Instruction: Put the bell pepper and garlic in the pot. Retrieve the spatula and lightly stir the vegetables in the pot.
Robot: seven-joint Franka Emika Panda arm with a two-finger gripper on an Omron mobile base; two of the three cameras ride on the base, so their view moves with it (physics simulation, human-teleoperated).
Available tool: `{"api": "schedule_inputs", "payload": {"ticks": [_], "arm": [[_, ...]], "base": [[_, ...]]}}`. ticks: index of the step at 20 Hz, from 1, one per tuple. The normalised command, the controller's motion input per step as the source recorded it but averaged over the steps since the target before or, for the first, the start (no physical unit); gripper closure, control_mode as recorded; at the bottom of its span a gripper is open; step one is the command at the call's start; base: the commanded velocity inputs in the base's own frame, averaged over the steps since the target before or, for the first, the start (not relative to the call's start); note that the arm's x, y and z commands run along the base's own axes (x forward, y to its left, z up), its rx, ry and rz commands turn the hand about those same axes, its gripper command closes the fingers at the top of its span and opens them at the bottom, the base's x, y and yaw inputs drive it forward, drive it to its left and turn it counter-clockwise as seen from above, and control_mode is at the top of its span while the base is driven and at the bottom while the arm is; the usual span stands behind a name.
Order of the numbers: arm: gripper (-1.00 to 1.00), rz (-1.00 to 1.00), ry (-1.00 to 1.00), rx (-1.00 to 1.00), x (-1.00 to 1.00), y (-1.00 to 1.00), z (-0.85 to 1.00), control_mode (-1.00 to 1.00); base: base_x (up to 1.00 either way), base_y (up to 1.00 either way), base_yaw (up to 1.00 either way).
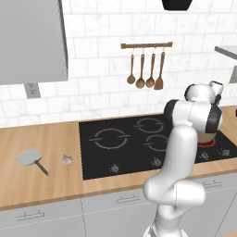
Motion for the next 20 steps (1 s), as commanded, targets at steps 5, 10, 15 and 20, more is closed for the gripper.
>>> {"api": "schedule_inputs", "payload": {"ticks": [5, 10, 15, 20], "arm": [[-1.00, -0.02, 0.20, 0.00, 0.00, -0.03, -0.02, -1.00], [-1.00, -0.01, 0.04, 0.01, 0.01, -0.36, 0.19, -1.00], [-1.00, -0.02, -0.01, 0.05, 0.00, -0.07, 0.48, -1.00], [-1.00, -0.06, -0.09, 0.04, -0.09, 0.54, 1.00, -1.00]], "base": [[0.00, 0.00, 0.00], [0.00, 0.00, 0.00], [0.00, 0.00, 0.00], [0.00, 0.00, 0.00]]}}
